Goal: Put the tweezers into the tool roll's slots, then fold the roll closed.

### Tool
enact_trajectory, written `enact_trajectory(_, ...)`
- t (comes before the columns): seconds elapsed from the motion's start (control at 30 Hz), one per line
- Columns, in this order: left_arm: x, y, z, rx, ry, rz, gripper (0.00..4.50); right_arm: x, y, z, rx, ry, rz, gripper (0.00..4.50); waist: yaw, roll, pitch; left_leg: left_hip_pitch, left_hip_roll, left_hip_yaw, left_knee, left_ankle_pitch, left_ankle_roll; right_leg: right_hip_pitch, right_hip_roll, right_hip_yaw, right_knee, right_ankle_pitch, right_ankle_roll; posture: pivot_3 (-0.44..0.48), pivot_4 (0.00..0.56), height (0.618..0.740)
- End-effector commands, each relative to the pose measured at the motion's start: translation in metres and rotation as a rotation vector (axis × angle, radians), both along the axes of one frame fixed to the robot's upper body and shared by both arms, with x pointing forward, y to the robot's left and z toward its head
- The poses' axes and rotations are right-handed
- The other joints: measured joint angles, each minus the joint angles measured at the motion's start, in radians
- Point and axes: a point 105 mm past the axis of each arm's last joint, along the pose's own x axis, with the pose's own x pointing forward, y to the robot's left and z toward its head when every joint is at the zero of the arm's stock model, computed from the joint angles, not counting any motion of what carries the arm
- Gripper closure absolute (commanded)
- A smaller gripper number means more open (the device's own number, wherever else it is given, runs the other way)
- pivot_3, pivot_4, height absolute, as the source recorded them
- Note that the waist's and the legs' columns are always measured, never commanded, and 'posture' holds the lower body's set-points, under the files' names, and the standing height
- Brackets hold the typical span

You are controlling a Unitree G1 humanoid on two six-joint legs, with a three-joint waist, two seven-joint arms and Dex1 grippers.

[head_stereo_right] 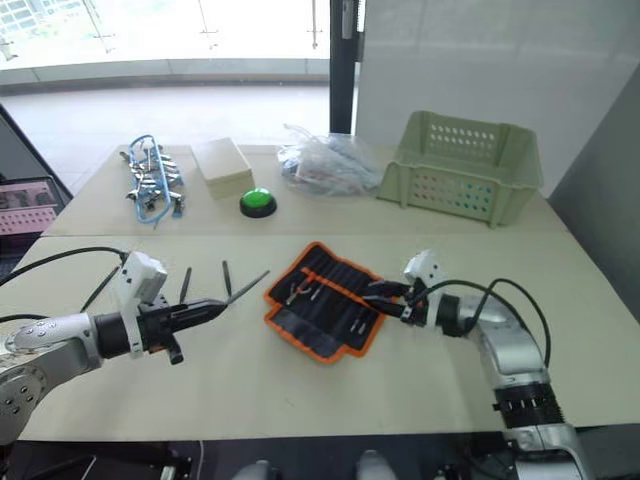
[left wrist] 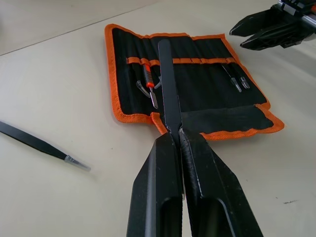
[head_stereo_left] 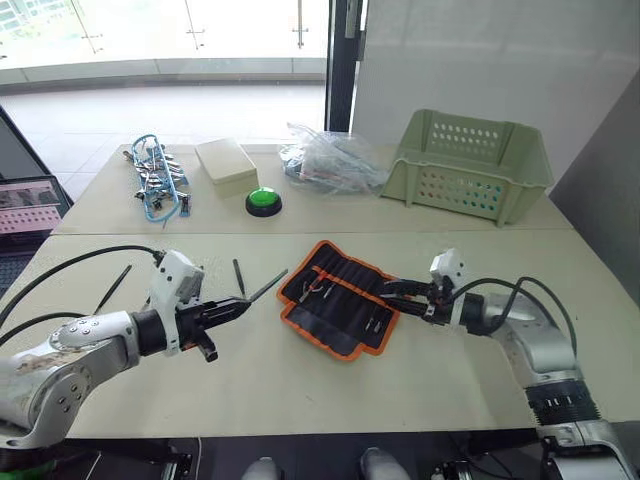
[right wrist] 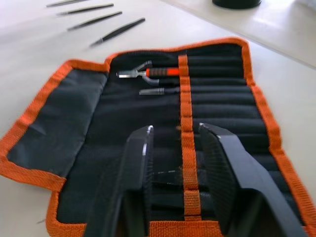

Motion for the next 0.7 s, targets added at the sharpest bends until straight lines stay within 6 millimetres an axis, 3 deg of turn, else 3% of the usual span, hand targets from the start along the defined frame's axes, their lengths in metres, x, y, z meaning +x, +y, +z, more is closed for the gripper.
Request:
enact_trajectory(0.03,0.006,-0.009,-0.002,0.024,0.010,-0.002,4.50,0.007,0.004,0.011,-0.002,-0.080,0.010,4.31,0.000,0.000,0.000,0.000,0.000,0.000,0.000,0.000,0.000,0.000,0.000,0.000,0.000,0.000,0.000,0.000,0.150,0.740)
enact_trajectory(0.07,0.009,-0.013,-0.003,0.030,0.016,-0.005,4.50,0.009,0.006,0.009,0.001,-0.080,0.013,4.49,0.000,0.000,0.000,0.000,0.000,0.000,0.000,0.000,0.000,0.000,0.000,0.000,0.000,0.000,0.000,0.000,0.150,0.740)
enact_trajectory(0.2,0.022,-0.035,-0.004,0.030,0.013,-0.036,4.50,0.019,0.012,0.000,-0.040,-0.076,-0.013,4.49,0.001,0.000,0.000,0.000,0.000,0.000,0.000,0.000,0.000,0.000,0.000,0.000,0.000,0.000,0.000,0.000,0.150,0.740)
enact_trajectory(0.37,0.035,-0.049,-0.007,0.051,0.020,-0.024,4.50,0.021,0.010,-0.004,-0.028,-0.050,-0.035,4.49,0.001,0.000,0.000,0.000,0.000,0.000,0.000,0.001,-0.001,0.000,0.000,0.000,0.000,0.000,0.000,0.000,0.150,0.740)
enact_trajectory(0.7,0.039,-0.078,-0.018,0.087,0.061,-0.087,4.50,0.018,0.005,-0.007,0.009,-0.024,-0.056,4.49,0.001,0.000,0.000,-0.001,-0.001,-0.001,0.000,0.001,-0.002,0.000,0.000,0.000,0.000,0.000,0.000,0.000,0.150,0.740)
